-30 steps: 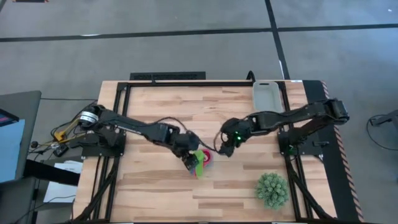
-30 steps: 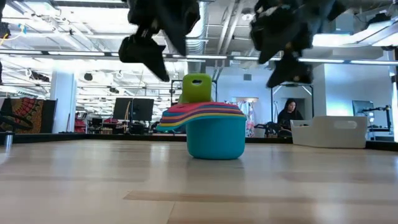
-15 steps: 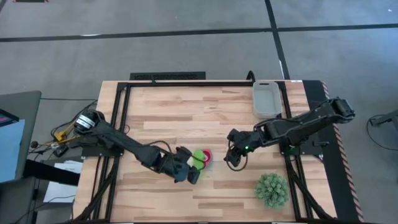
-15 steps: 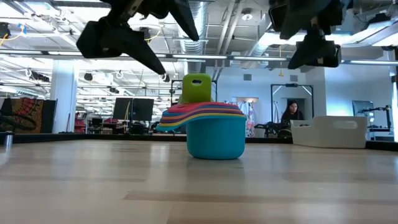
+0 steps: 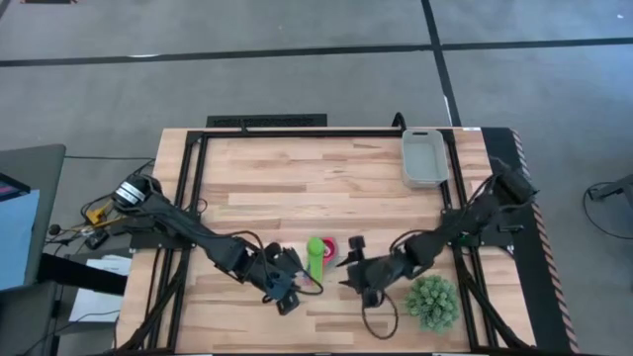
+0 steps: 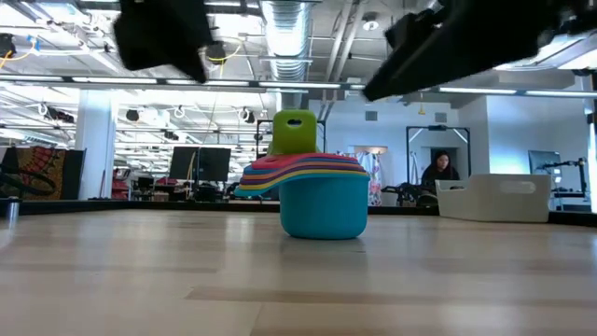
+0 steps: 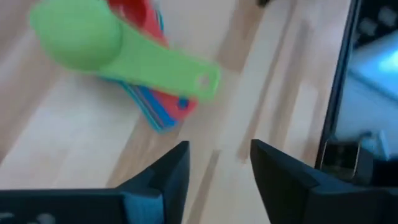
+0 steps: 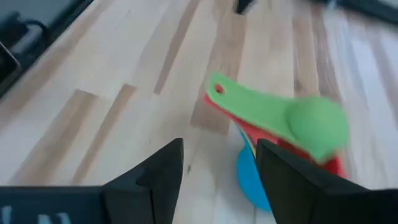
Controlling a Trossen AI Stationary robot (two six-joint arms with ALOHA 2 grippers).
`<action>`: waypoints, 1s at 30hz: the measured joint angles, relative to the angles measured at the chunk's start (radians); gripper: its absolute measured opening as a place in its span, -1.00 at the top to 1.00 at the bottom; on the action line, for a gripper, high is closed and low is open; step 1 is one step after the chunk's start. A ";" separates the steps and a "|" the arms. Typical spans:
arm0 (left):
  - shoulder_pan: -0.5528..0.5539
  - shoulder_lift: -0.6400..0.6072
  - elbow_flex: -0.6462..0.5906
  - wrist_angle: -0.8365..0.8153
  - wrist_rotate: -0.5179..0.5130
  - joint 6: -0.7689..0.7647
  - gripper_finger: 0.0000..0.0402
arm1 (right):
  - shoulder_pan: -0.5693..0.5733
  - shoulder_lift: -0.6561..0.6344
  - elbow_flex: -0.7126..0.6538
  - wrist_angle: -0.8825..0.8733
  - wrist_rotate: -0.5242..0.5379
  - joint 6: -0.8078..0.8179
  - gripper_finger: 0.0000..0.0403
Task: Nest measuring cups in basket
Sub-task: Stack the green measuring cup on top of the orange measuring cup
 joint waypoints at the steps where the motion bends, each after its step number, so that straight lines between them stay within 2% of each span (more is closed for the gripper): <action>1: -0.002 -0.007 -0.001 -0.027 0.017 0.002 0.25 | 0.006 0.033 0.013 0.019 0.018 -0.044 -0.11; 4: -0.003 -0.015 -0.001 -0.043 0.040 -0.037 0.32 | 0.011 0.101 0.058 0.019 0.070 -0.135 -0.09; 12: -0.018 -0.023 -0.001 -0.103 0.076 -0.136 0.40 | 0.007 0.266 0.208 0.026 0.107 -0.313 -0.03; 20: -0.034 -0.029 -0.001 -0.135 0.090 -0.193 0.40 | -0.010 0.313 0.272 -0.007 0.140 -0.320 0.06; 25: -0.036 -0.029 -0.001 -0.159 0.090 -0.209 0.40 | -0.034 0.313 0.272 -0.049 0.143 -0.318 0.24; 30: -0.035 -0.029 -0.001 -0.166 0.088 -0.216 0.40 | -0.042 0.312 0.273 -0.060 0.150 -0.319 0.59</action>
